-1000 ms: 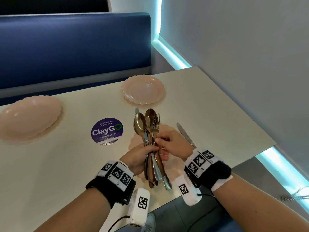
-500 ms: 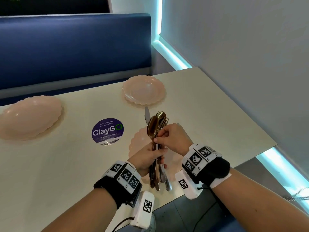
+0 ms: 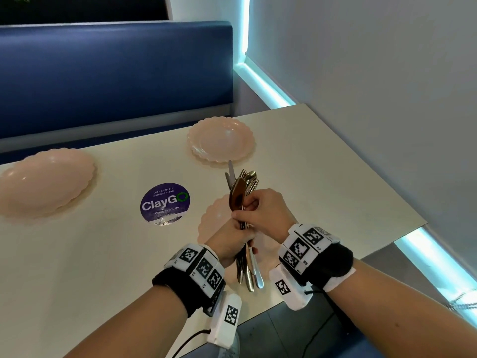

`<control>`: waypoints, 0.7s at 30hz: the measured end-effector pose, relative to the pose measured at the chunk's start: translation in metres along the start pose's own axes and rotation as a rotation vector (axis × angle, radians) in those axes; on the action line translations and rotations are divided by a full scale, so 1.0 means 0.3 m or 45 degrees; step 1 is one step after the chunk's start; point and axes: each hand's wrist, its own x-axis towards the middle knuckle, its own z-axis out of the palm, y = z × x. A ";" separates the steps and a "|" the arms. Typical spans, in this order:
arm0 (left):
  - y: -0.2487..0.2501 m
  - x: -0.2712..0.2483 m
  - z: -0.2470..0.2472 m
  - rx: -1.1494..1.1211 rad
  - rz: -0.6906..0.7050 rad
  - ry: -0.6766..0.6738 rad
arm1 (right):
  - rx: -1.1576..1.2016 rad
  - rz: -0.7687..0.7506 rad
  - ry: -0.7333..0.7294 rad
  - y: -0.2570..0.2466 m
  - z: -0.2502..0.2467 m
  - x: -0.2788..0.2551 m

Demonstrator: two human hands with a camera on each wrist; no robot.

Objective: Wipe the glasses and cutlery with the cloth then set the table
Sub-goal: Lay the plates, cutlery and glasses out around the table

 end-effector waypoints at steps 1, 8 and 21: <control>0.002 0.002 0.002 0.004 0.002 0.003 | 0.001 0.001 0.017 -0.006 -0.002 -0.001; -0.008 0.023 0.005 0.048 0.004 0.058 | 0.155 0.082 0.021 0.004 -0.019 0.049; -0.036 0.041 0.010 0.059 -0.012 0.079 | 0.615 0.086 0.212 -0.024 -0.196 0.119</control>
